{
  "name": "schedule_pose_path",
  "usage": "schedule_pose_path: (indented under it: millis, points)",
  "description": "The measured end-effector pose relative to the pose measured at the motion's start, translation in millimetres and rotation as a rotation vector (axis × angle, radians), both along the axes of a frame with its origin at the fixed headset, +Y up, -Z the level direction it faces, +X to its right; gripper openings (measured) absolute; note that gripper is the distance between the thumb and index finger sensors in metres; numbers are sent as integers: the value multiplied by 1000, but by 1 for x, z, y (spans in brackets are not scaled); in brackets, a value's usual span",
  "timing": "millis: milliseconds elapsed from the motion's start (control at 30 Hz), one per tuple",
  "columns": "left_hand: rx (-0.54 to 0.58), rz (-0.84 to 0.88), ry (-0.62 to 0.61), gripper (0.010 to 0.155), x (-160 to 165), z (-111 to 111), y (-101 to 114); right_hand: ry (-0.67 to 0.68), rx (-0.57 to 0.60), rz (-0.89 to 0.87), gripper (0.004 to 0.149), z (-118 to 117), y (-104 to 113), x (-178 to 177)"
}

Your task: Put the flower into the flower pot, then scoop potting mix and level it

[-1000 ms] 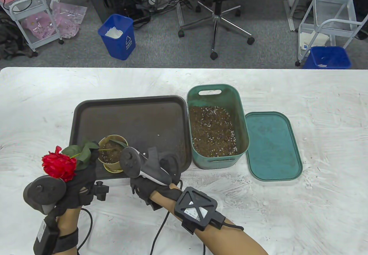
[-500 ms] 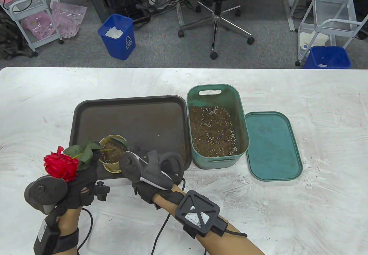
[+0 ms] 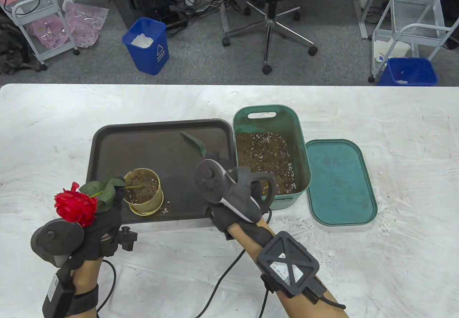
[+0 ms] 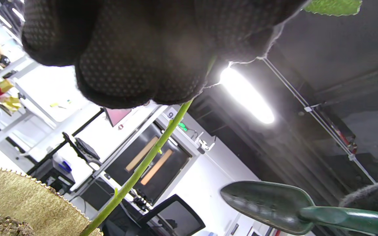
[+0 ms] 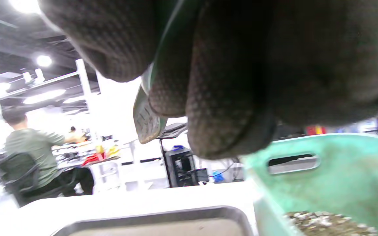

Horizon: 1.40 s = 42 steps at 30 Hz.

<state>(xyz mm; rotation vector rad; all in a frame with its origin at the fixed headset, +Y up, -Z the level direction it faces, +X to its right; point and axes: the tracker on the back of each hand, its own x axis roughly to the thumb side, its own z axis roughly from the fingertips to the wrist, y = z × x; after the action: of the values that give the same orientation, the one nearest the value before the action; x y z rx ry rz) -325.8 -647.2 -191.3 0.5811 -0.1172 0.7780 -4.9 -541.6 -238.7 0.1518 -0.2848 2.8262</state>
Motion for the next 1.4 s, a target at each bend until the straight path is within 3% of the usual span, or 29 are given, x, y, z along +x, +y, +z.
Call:
schedule_pose_path:
  millis: [167,300,533,733,933,1400]
  points:
    - [2,-8,4,44,0,0,0,-163,-22,-46,54,-21,9,53]
    - [1,-3,10,44,0,1,0,-276,-127,-110,54,-45,3,86]
    - [-3,7,29,44,-4,1,1,-407,-408,-96,53,-93,-36,118]
    - [-2,1,41,44,-7,1,2,-463,-626,46,53,-123,-69,124]
    - [-4,4,41,44,-7,0,2,-444,-730,114,52,-131,-82,124]
    - [-2,-7,42,44,-8,0,3,-266,-899,-275,53,-126,-101,139]
